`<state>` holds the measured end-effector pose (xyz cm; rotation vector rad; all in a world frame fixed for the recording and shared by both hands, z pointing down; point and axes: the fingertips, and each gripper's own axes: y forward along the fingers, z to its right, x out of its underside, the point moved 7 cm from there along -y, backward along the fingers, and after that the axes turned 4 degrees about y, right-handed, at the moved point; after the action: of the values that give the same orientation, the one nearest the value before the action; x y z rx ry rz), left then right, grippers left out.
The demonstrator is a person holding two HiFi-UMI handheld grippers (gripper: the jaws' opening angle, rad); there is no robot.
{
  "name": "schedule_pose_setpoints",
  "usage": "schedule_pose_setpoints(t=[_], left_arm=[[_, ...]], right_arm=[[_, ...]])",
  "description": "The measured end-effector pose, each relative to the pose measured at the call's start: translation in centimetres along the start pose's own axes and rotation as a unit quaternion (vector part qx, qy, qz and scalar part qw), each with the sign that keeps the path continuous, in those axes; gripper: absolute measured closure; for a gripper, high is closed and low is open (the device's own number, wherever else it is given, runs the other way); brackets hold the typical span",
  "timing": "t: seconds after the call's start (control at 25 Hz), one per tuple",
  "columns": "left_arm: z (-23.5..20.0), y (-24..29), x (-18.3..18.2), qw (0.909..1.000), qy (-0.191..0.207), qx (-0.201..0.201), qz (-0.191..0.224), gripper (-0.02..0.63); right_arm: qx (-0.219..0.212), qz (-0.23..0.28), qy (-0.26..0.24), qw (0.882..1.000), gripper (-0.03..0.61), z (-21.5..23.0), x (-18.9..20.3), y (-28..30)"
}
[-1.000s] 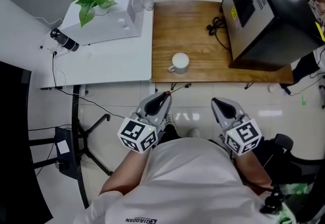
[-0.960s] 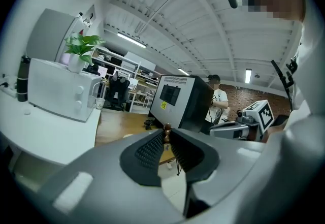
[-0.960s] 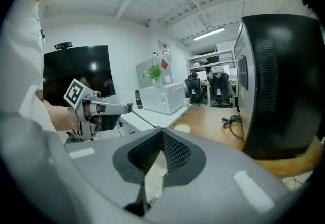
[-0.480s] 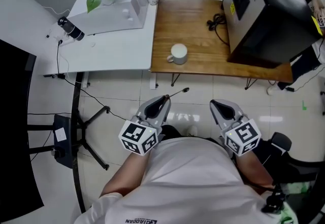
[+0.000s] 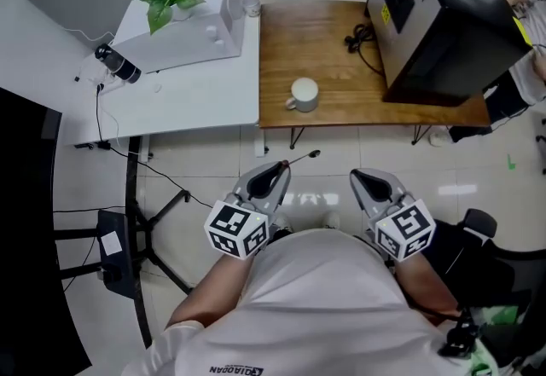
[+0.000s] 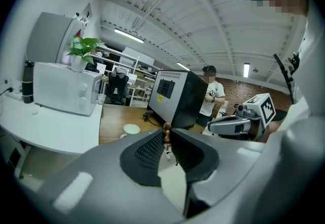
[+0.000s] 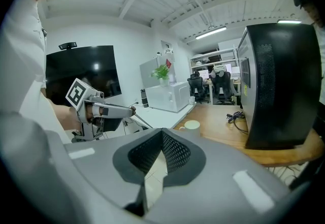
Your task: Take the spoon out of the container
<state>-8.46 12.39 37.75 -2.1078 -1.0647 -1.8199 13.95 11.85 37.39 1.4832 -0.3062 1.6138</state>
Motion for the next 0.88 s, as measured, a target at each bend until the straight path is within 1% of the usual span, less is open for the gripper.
schedule_pose_setpoints(t=[0.28,0.6,0.88], left_arm=[[-1.2,-1.6,-0.1,0.9997,0.006,0.021,-0.005,0.565],[-2.1,-1.9,0.4,0.9995,0.0,0.03,-0.006,0.565],[-2.1,-1.7,0.3,0.9994,-0.003,0.033,-0.004,0.565]], right_arm=[[0.016,0.003,0.015,1.0,0.572,-1.9,0.4,1.0],[0.031,-0.003,0.023,0.999,0.574,-2.6,0.6,2.2],[0.03,-0.014,0.028,0.999,0.574,-2.7,0.9,2.7]])
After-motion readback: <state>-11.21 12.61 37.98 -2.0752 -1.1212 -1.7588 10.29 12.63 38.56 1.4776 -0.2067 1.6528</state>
